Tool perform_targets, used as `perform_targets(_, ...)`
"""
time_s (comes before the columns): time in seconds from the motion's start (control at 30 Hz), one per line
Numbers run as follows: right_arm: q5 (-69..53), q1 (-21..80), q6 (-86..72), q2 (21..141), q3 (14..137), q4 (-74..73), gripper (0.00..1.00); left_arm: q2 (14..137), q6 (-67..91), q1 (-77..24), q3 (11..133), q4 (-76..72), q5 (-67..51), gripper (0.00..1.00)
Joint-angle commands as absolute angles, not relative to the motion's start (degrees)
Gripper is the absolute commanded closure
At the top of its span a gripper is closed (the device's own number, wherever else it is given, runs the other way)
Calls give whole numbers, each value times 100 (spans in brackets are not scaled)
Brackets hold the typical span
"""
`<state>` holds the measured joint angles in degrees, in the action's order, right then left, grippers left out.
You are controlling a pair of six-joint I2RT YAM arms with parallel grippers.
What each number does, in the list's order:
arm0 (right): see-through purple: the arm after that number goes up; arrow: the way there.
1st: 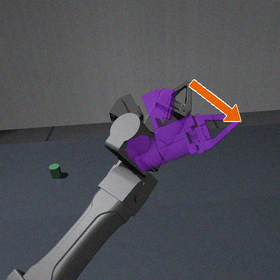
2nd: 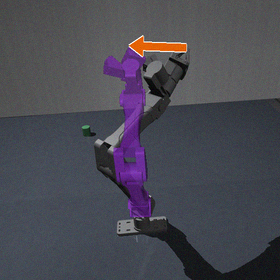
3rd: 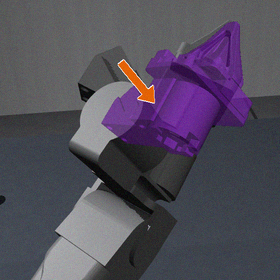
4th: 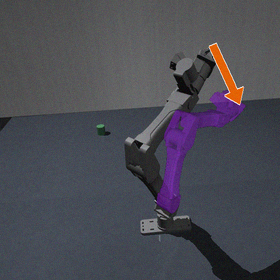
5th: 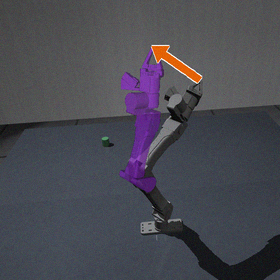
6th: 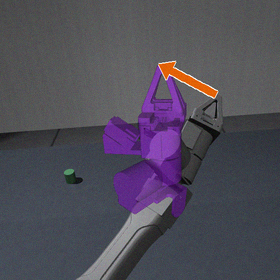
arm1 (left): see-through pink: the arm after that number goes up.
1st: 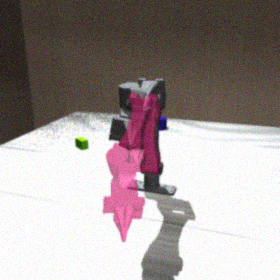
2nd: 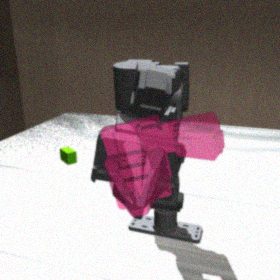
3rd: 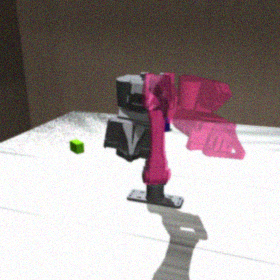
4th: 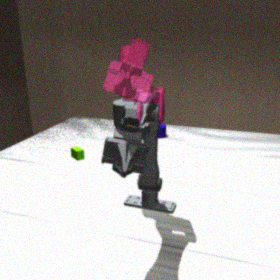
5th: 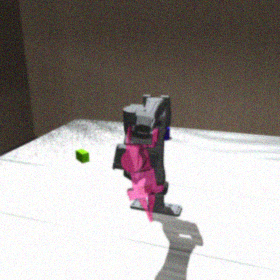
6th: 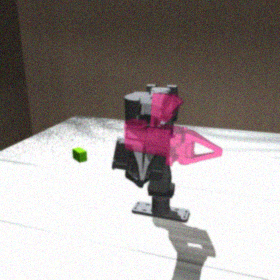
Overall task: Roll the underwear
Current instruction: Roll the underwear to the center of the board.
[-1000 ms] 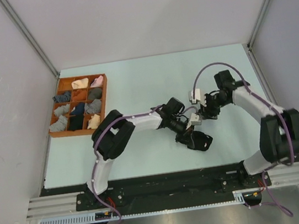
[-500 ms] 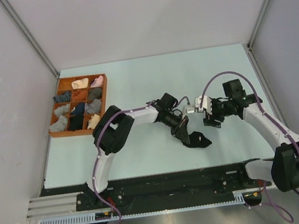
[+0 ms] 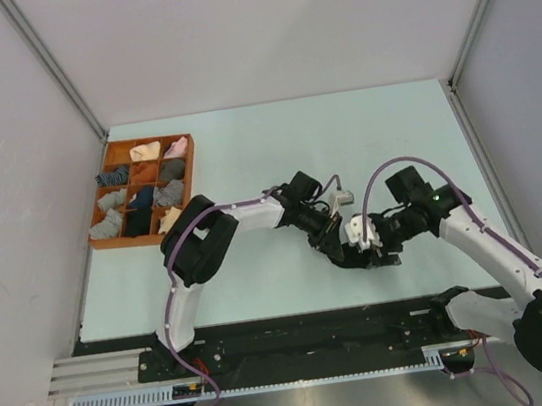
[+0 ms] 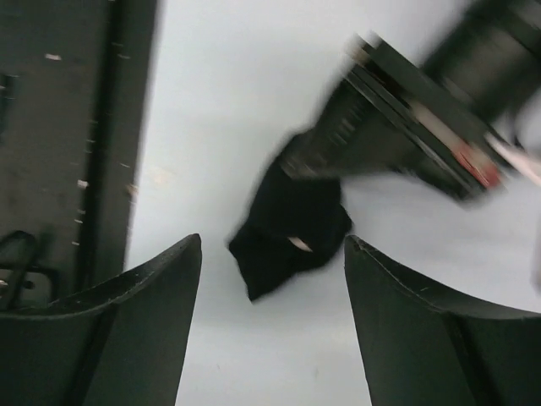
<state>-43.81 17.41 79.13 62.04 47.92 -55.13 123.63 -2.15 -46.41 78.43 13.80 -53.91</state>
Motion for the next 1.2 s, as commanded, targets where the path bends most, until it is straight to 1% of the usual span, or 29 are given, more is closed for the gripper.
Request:
perform_targets(0.0,-3868,2486,7700,6073,4536,-5564,29,12366,-185,-4807,7594,1846,-4114,90)
perform_targets(0.03,-3719,2687,7708,6073,4518,-5616,33,12305,-185,-4860,7594,1837,-4070,90)
perform_targets(0.1,-3683,2777,7708,6038,4518,-5739,39,12252,-167,-4922,7559,1828,-3947,90)
perform_targets(0.13,-3630,2795,7725,6021,4518,-5922,44,12182,-167,-4974,7541,1811,-3903,90)
perform_targets(0.17,-3595,2786,7726,5960,4483,-5993,47,12147,-167,-5001,7532,1802,-3868,90)
perform_targets(0.23,-3490,2830,7909,5889,4378,-6213,50,12068,-176,-5097,7532,1802,-3771,90)
perform_targets(0.3,-3393,2900,7840,5705,4193,-6170,52,12032,-237,-5176,7628,1889,-3639,90)
perform_targets(0.4,-3366,2743,7586,5397,4393,-6214,55,11953,-492,-5440,7786,2126,-3411,90)
perform_targets(0.43,-3601,2568,7672,5309,4490,-6379,56,11918,-562,-5597,7787,2170,-3314,90)
perform_targets(0.47,-3786,2079,7760,5248,4596,-6511,56,11883,-589,-5677,7787,2180,-3235,90)
perform_targets(0.57,-4463,1330,8146,5124,5044,-7153,56,11865,-694,-5985,7778,2241,-2902,90)
perform_targets(0.6,-4630,840,8269,5115,5141,-7320,57,11857,-712,-6055,7778,2259,-2822,91)
perform_targets(0.67,-5105,301,8602,5124,5387,-7803,57,11857,-765,-6248,7726,2233,-2620,91)
perform_targets(0.7,-5254,-241,8752,5133,5440,-8135,57,11856,-765,-6310,7699,2215,-2550,91)
perform_targets(0.77,-5624,-640,8929,5229,5554,-8331,58,11856,-765,-6486,7673,2154,-2392,90)
perform_targets(0.8,-5721,-1059,8843,5282,5589,-8358,60,11865,-773,-6530,7673,2145,-2330,91)
perform_targets(0.83,-5939,-1264,8763,5439,5616,-8350,64,11891,-808,-6643,7690,2153,-2268,90)
perform_targets(0.87,-6063,-1518,8728,5527,5677,-8358,65,11900,-843,-6697,7708,2153,-2076,90)
perform_targets(0.9,-6221,-1747,8684,5659,5695,-8411,65,11918,-887,-6758,7734,2171,-1996,91)
perform_targets(0.93,-6527,-2236,8605,5791,5730,-8411,65,11953,-922,-6846,7734,2180,-1943,91)
perform_targets(0.97,-6635,-2433,8526,6131,5800,-8411,63,11979,-984,-6890,7743,2180,-1829,91)
perform_targets(1.0,-6705,-2565,8125,6326,5827,-8263,55,12006,-1037,-6925,7778,2188,-1793,90)
perform_targets(1.03,-6654,-2680,7886,6537,5879,-8149,54,12075,-1098,-7004,7787,2241,-1723,90)
perform_targets(1.07,-6592,-2689,7753,7087,5941,-8121,53,12128,-1238,-7048,7839,2311,-1653,90)
perform_targets(1.1,-6522,-2689,7674,7362,6037,-8173,49,12190,-1326,-7092,7936,2381,-1504,90)
perform_targets(1.17,-6355,-2611,7751,7995,6117,-8427,49,12330,-1572,-7233,8033,2531,-1389,90)
